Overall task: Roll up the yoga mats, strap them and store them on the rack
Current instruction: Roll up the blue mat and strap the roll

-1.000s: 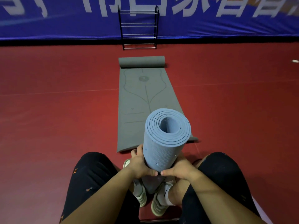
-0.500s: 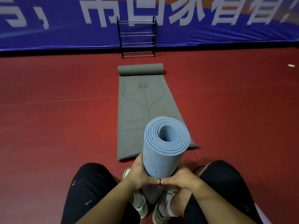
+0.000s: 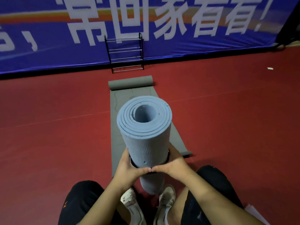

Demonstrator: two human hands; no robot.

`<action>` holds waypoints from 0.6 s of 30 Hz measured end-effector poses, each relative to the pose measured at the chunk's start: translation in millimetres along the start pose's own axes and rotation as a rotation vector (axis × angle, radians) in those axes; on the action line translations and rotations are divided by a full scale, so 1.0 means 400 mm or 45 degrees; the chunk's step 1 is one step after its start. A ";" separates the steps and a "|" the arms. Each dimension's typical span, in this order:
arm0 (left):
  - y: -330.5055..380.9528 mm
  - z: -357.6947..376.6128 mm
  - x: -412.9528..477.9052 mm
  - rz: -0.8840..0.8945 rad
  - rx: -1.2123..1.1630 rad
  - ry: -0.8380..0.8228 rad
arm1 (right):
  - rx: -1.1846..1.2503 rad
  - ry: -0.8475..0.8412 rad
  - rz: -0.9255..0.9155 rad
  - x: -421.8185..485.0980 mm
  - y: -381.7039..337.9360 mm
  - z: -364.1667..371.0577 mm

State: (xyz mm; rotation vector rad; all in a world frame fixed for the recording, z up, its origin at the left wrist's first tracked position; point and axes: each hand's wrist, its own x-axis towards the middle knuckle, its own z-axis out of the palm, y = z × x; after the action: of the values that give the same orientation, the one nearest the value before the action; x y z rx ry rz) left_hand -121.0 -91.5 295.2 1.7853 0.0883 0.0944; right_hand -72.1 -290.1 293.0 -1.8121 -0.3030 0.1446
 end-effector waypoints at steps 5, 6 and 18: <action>0.147 0.022 0.061 0.142 -0.050 0.000 | -0.122 0.028 -0.162 0.067 -0.126 -0.089; 0.174 0.034 0.075 0.165 -0.065 -0.002 | -0.135 0.038 -0.177 0.077 -0.151 -0.115; 0.271 0.383 0.070 0.012 -0.422 -0.110 | -0.664 -0.087 -0.112 0.009 -0.240 -0.477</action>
State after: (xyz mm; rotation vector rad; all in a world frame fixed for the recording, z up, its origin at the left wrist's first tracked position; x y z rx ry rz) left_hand -75.3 -260.3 368.8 1.4565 0.0016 0.0357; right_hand -32.3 -444.0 435.5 -2.3073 -0.5027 0.0678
